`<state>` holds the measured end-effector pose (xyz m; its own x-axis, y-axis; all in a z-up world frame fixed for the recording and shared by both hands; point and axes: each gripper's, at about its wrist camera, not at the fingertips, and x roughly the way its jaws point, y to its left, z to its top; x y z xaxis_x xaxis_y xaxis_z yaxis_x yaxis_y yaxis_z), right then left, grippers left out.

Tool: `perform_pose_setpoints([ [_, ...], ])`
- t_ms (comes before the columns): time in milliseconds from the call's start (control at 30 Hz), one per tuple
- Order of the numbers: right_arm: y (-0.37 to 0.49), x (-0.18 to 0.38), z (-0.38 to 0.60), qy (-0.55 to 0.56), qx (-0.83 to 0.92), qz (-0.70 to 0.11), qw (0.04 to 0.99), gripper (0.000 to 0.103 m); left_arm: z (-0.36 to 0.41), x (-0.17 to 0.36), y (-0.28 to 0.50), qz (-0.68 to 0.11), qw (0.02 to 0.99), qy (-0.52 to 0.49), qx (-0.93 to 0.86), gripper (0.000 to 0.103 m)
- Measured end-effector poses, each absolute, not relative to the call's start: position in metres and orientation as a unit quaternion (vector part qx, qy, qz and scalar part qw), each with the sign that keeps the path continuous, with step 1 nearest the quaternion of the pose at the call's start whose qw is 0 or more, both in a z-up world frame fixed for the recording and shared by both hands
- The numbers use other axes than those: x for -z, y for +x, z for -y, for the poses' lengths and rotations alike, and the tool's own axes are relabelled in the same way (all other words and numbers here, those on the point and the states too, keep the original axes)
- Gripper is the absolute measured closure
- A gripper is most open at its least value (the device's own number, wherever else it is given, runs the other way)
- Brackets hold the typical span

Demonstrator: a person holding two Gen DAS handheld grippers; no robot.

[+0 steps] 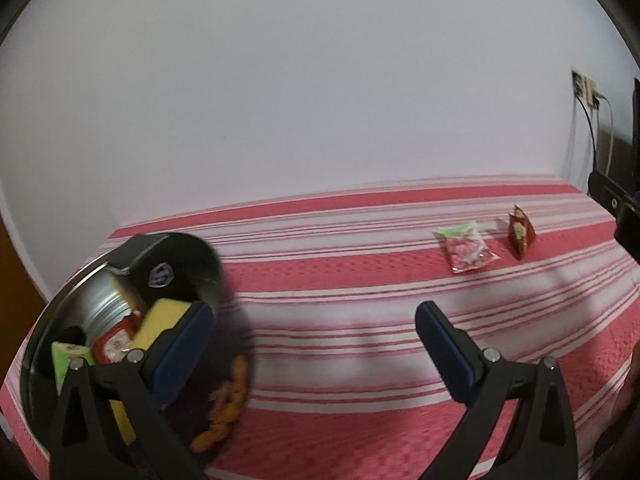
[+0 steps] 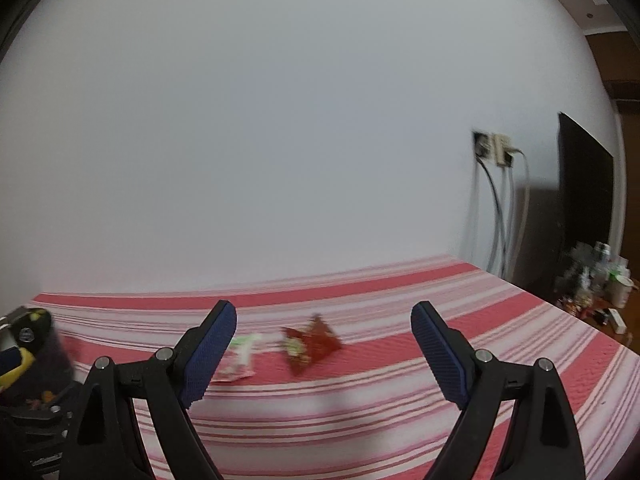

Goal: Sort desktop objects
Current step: 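Withdraw both tools from the tin toward the last two packets, then grasp the red gold-printed snack packet with right tool and lift it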

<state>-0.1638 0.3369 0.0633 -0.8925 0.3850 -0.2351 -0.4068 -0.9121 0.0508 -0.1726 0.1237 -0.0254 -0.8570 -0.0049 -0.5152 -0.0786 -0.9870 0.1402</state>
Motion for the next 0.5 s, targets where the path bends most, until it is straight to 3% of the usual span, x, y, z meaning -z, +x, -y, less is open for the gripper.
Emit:
perform_pose_setpoints([
  [500, -0.23, -0.039, -0.392, -0.247, -0.955, -0.07, 0.147, 0.012, -0.194, 0.045, -0.251, -0.088, 0.071, -0.359, -0.926, 0.001],
])
